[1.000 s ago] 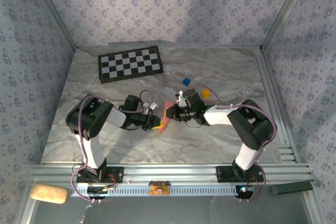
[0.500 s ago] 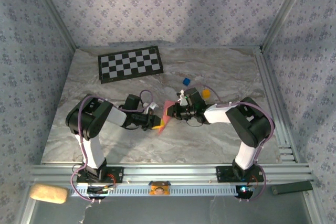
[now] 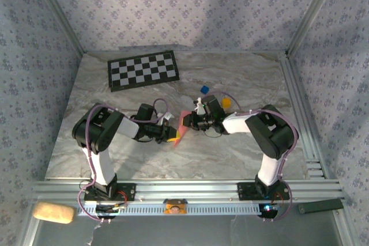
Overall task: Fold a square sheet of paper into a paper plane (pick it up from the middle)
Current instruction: Fold the wing for the fifth time at the center of the table.
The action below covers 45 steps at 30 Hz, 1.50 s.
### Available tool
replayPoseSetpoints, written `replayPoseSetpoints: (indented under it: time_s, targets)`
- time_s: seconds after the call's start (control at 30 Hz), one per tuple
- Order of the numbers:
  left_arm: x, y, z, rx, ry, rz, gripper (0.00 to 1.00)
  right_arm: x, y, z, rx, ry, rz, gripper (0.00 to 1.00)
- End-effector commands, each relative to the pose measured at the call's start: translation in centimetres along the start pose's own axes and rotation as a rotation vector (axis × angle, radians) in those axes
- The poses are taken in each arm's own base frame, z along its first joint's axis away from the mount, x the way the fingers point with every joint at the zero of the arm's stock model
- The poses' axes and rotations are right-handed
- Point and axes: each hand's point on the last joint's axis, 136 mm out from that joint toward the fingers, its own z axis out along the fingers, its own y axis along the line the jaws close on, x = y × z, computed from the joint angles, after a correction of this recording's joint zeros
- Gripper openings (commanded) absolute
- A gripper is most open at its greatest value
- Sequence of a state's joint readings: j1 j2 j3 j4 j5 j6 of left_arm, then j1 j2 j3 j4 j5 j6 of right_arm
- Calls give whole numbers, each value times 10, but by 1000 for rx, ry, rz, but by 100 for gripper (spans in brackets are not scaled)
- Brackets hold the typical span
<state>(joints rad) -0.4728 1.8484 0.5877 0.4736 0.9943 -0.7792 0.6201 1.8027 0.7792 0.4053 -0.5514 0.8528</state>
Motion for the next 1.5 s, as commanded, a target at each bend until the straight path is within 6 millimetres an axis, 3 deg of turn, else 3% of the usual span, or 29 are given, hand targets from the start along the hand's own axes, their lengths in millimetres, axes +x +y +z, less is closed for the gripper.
replayPoseSetpoints:
  time_s: [0.0,0.57,0.93,1.13,1.3,1.37,1.47]
  targets:
    - [16,51,-2,-154,-7,-154,0,-7,5,4,-27,2,0,14]
    - [19,64,-7,-213,-11,-202,0,-9,-6,15,-13,5,32,14]
    - [21,73,-10,-263,-9,-232,1,3,-37,24,79,39,114,14]
    - [22,65,-14,-269,-4,-207,14,9,-50,21,131,41,148,14]
    - [28,48,-11,-246,48,-162,15,9,-50,19,135,38,146,14]
    - [30,42,-10,-241,69,-147,10,9,-50,19,139,38,144,14]
    - [33,44,-12,-279,78,-144,8,8,-50,19,145,39,141,14]
